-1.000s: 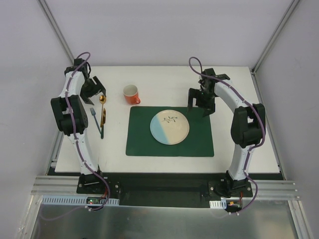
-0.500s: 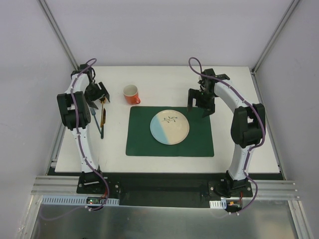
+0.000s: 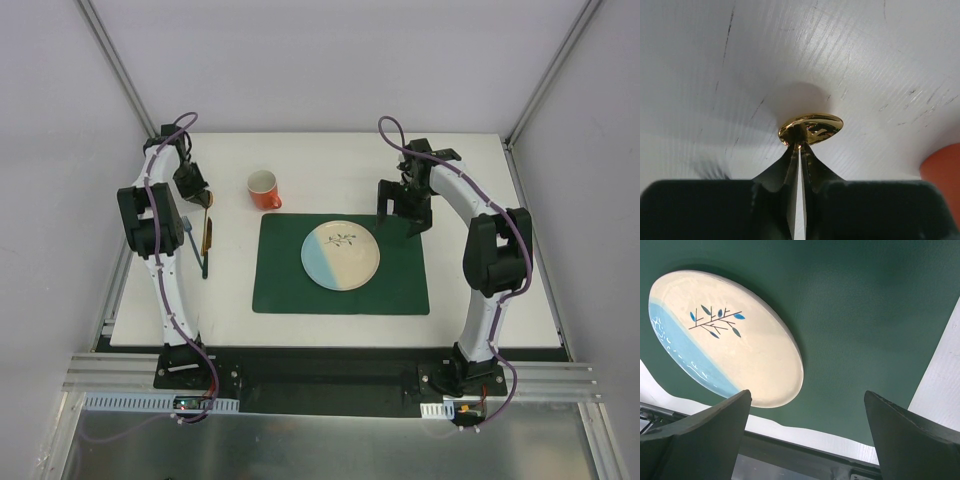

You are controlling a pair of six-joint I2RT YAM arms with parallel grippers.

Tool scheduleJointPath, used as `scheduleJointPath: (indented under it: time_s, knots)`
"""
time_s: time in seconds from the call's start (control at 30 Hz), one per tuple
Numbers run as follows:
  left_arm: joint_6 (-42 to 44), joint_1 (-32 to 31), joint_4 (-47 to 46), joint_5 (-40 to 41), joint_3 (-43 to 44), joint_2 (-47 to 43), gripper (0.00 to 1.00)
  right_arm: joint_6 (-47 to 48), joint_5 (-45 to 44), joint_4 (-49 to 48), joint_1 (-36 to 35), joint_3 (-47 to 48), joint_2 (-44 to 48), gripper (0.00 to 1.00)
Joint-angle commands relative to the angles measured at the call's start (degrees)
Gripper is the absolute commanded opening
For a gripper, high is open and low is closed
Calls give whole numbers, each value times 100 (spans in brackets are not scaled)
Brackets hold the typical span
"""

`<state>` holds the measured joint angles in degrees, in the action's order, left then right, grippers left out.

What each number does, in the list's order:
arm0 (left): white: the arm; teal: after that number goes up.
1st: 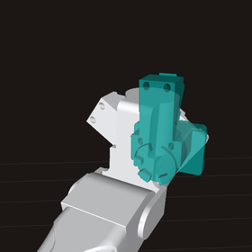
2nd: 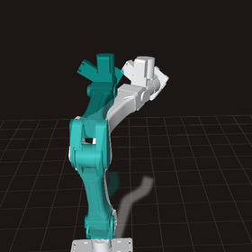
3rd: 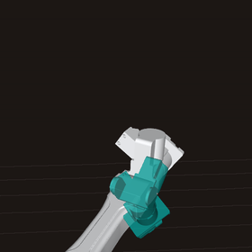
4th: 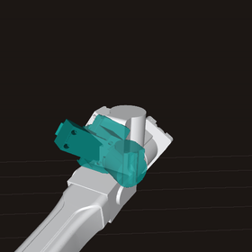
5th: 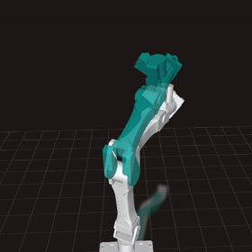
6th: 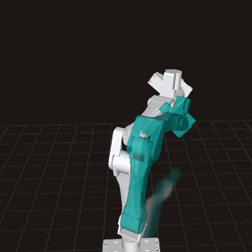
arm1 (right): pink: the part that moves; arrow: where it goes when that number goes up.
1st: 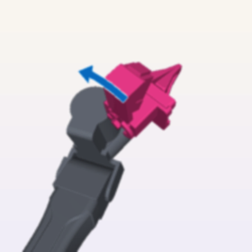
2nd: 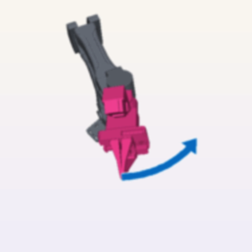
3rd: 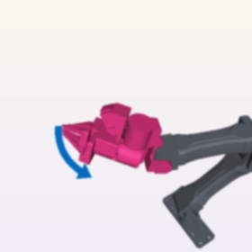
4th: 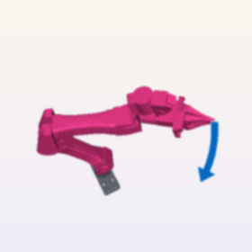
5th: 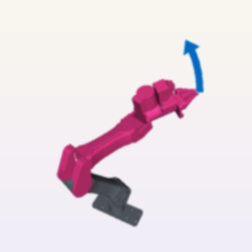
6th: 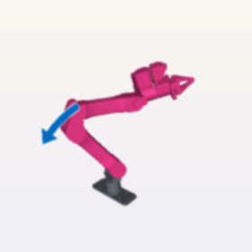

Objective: Set the dinner table for one person
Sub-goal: Pick up the spoon from the center of the board.

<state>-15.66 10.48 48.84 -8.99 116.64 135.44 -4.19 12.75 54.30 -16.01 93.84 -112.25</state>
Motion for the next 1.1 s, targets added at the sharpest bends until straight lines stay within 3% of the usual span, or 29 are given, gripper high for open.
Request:
scheduleJointPath:
  time_s: [0.0,0.23,0.27,0.3,0.33,0.4,0.47,0.9,1.07]
  knots:
    - [63,-20,91,-94,43,-61,0,67,-62,186,-34,-68,370,99]
    - [19,-28,-59,-41,-361,-404,1,67,-71,160,-34,-121,405,99]
    - [37,-20,-50,-32,-361,-421,9,67,-71,142,-34,-129,405,99]
    - [45,-20,-41,-15,-353,-482,28,67,-63,133,-42,-129,405,99]
    - [46,-28,-50,-23,-344,-509,37,58,-54,133,-43,-147,405,99]
    - [46,-20,-59,-67,-274,-597,51,58,-45,124,-43,-138,388,99]
    - [54,-29,-59,-155,-177,-632,57,67,-54,124,-43,-129,370,99]
    - [204,-11,-50,117,236,-150,61,137,-98,309,-51,196,221,99]
    - [292,-20,-41,249,359,9,68,172,-150,388,-34,196,247,99]
